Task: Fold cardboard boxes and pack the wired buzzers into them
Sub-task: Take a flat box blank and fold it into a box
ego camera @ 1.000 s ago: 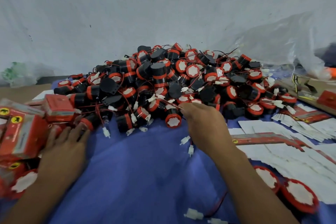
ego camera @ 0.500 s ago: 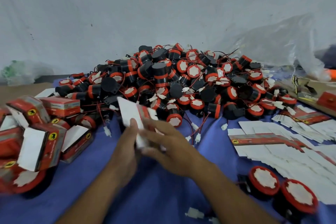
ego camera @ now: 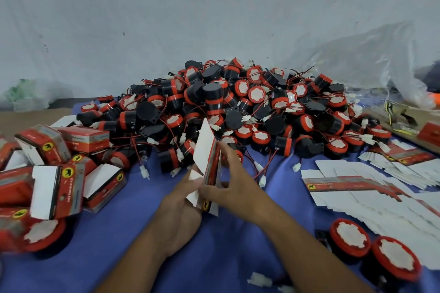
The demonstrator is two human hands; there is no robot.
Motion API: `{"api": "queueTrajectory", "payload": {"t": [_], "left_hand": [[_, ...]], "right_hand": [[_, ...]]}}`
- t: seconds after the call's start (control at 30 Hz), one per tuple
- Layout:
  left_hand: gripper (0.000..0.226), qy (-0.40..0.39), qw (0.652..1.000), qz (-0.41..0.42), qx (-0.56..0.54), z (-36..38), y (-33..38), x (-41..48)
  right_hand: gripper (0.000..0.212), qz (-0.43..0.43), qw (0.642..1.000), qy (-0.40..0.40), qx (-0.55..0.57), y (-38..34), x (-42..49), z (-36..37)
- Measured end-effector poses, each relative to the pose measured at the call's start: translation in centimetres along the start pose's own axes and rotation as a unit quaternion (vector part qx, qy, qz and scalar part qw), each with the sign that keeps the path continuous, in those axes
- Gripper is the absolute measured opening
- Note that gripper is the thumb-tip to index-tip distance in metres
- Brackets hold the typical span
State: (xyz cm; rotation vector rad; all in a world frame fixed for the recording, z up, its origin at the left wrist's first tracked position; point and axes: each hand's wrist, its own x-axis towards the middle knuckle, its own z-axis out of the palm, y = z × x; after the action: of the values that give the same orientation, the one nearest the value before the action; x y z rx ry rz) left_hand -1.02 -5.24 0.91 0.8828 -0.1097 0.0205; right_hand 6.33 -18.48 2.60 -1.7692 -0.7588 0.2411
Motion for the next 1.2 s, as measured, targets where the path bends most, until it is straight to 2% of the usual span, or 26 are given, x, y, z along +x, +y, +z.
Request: {"api": "queueTrajectory", "payload": {"t": [0.17, 0.23, 0.3, 0.37, 0.47, 0.53, 0.63, 0.7, 0.77, 0.83, 0.9, 1.0, 1.1, 1.2], "left_hand": [[0.071, -0.032, 0.999, 0.018, -0.014, 1.2, 0.0, -0.5], [0.083, -0.004, 0.999, 0.023, -0.023, 1.1, 0.1, -0.5], [0.076, 0.060, 0.997, 0.033, 0.020, 0.7, 0.2, -0.4], [0.067, 0.107, 0.990, 0.039, 0.083, 0.5, 0.1, -0.3], [0.071, 0.094, 0.981, 0.041, 0.167, 0.4, -0.1, -0.5], [0.080, 0.048, 0.960, 0.047, 0.271, 0.6, 0.1, -0.9], [0.101, -0.023, 0.913, 0.066, 0.401, 0.8, -0.1, -1.4], [0.117, -0.025, 0.878, 0.093, 0.469, 1.0, -0.2, -1.5], [0.124, -0.002, 0.849, 0.134, 0.511, 1.1, -0.3, -1.5], [0.122, 0.007, 0.856, 0.154, 0.493, 0.9, -0.2, -1.5], [0.118, 0.017, 0.889, 0.144, 0.433, 0.7, -0.3, -1.5], [0.111, 0.075, 0.928, 0.103, 0.351, 0.4, -0.4, -1.2], [0.112, 0.081, 0.937, 0.100, 0.324, -0.1, -0.5, -0.8], [0.092, 0.105, 0.941, 0.127, 0.296, -0.2, -0.3, -0.6]], "right_hand": [[0.102, 0.007, 0.999, -0.032, 0.031, -0.8, -0.2, -0.5], [0.102, 0.000, 0.998, -0.045, 0.042, -1.1, -0.3, -0.6], [0.100, -0.015, 0.997, -0.057, 0.052, -1.1, -0.5, -0.4], [0.091, -0.019, 0.996, -0.056, 0.072, -1.0, -0.5, -0.3], [0.061, -0.001, 0.992, -0.010, 0.125, -1.2, -0.3, -0.7], [0.046, 0.025, 0.990, 0.002, 0.139, -1.0, 0.0, -1.2], [0.035, 0.044, 0.993, -0.029, 0.103, -0.8, 0.0, -1.2], [0.033, 0.040, 0.993, -0.032, 0.104, -1.2, -0.1, -1.0], [0.035, 0.040, 0.992, -0.031, 0.114, -1.6, -0.2, -0.8], [0.028, 0.063, 0.989, -0.031, 0.129, -1.5, -0.2, -0.7], [0.026, 0.099, 0.984, -0.032, 0.142, -1.2, -0.1, -0.5], [0.027, 0.158, 0.972, -0.016, 0.171, -1.1, 0.0, -0.1], [0.036, 0.160, 0.979, -0.029, 0.125, -0.9, 0.1, -0.1], [0.044, 0.139, 0.986, -0.053, 0.076, -0.9, 0.0, 0.0]]}}
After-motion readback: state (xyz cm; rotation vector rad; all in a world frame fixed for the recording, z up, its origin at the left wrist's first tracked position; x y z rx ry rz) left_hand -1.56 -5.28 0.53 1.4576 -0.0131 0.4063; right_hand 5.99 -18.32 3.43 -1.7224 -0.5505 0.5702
